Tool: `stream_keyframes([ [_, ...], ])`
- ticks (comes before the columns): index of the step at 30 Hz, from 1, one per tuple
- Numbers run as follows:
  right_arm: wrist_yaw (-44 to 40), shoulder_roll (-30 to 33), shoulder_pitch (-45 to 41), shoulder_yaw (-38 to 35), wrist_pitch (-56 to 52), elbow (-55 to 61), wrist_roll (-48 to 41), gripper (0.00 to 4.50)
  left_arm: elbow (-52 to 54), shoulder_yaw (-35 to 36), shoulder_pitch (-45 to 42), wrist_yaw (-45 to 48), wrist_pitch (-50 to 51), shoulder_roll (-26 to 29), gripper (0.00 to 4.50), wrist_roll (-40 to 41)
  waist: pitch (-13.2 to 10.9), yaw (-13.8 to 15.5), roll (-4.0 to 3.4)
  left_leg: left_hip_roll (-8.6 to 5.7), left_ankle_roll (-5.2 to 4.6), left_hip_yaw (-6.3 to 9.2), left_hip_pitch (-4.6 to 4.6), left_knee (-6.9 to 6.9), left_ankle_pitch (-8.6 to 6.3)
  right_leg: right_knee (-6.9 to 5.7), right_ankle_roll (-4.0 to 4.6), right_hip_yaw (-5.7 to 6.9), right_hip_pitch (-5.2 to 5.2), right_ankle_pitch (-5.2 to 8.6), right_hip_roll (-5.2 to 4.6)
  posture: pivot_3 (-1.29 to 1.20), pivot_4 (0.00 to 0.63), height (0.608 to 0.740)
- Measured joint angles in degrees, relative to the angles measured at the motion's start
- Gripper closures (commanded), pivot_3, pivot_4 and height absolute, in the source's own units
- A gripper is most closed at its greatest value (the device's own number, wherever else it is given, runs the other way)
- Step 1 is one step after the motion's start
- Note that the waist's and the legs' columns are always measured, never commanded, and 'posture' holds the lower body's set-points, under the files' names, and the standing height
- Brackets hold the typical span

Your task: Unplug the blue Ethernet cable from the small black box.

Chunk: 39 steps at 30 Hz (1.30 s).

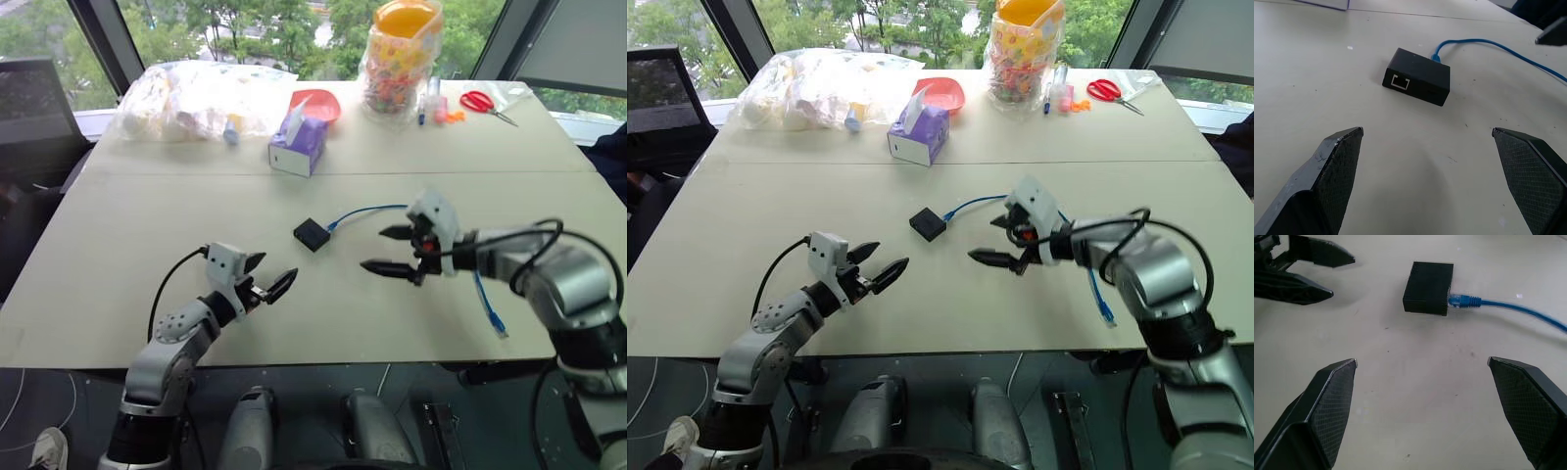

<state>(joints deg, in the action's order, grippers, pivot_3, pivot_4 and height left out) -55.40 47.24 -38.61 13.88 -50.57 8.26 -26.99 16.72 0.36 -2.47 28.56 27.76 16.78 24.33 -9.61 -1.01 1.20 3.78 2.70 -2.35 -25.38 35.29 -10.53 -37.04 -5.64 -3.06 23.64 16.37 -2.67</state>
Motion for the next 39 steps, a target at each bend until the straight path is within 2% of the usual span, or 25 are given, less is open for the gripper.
stream_keyframes([
  [4,-13.63,-2.33,-16.51,12.44,11.35,-18.12,11.05,0.0,0.55,0.46,1.7,0.01,-1.12,0.0,0.05,-0.07,-0.04,-0.39,-0.06,0.02,0.0,-0.09,0.0,-0.08,0.0,-0.03,-0.01,-0.04,0.08,0.0,0.02,0.0,0.15,0.735],
  [6,-17.16,-7.04,-24.21,17.25,20.51,-31.8,18.16,0.0,0.75,0.52,2.79,-0.34,-1.24,0.0,0.05,-0.13,-0.04,-0.44,-0.06,0.02,0.0,-0.15,-0.01,-0.08,0.0,-0.07,-0.02,-0.06,0.13,-0.01,0.02,0.0,0.15,0.735],
  [12,-16.37,-22.74,-37.26,24.12,43.11,-68.52,34.08,0.0,2.21,0.72,3.58,-3.09,-2.39,-1.24,0.05,-1.19,-0.05,-0.08,-0.06,0.01,0.01,-0.22,-0.08,-0.07,0.0,-0.14,-0.11,-0.06,0.16,-0.06,-0.01,0.0,0.15,0.735],
  [16,-13.22,-29.01,-40.98,23.8,47.84,-80.23,39.46,0.0,4.29,1.23,6.45,-4.72,-2.79,-1.31,0.05,-1.39,-0.05,-0.14,-0.07,0.02,0.02,-0.23,-0.08,-0.12,-0.01,-0.18,-0.15,-0.06,0.2,-0.08,-0.03,0.0,0.15,0.735],
  [24,-11.05,-33.67,-42.59,20.26,48.21,-86.11,44.83,0.0,6.7,1.35,8.65,-7.36,-4.35,-1.71,0.05,-2.47,-0.05,-0.35,-0.07,0.04,0.06,-0.23,0.0,-0.1,0.0,-0.37,0.0,-0.07,0.27,-0.03,-0.02,0.0,0.15,0.735],
  [27,-12.51,-35.61,-42.59,18.09,46.83,-86.3,45.07,0.88,7.09,1.94,9.31,-7.67,-4.66,-1.51,0.0,-2.53,-0.05,-1.3,-0.07,0.05,0.06,-0.23,-0.01,-0.14,0.0,-0.37,-0.01,-0.07,0.28,-0.04,-0.02,0.0,0.15,0.735],
  [34,-16.87,-39.9,-42.58,12.62,41.89,-86.89,44.78,4.31,7.93,3.1,9.72,-6.12,-4.38,1.3,0.0,-2.1,-0.05,-1.67,-0.08,0.06,0.06,-0.22,-0.03,-0.17,0.0,-0.6,-0.13,-0.06,0.44,-0.1,0.03,0.0,0.15,0.735],
  [39,-16.83,-40.25,-42.26,11.37,41.54,-86.87,44.95,4.42,9.13,5.06,8.69,-0.92,0.9,6.38,0.0,4.19,-0.05,-1.57,-0.08,0.05,0.07,-0.23,-0.06,-0.14,0.0,-0.6,-0.03,-0.07,0.44,-0.05,0.0,0.0,0.15,0.735],
])
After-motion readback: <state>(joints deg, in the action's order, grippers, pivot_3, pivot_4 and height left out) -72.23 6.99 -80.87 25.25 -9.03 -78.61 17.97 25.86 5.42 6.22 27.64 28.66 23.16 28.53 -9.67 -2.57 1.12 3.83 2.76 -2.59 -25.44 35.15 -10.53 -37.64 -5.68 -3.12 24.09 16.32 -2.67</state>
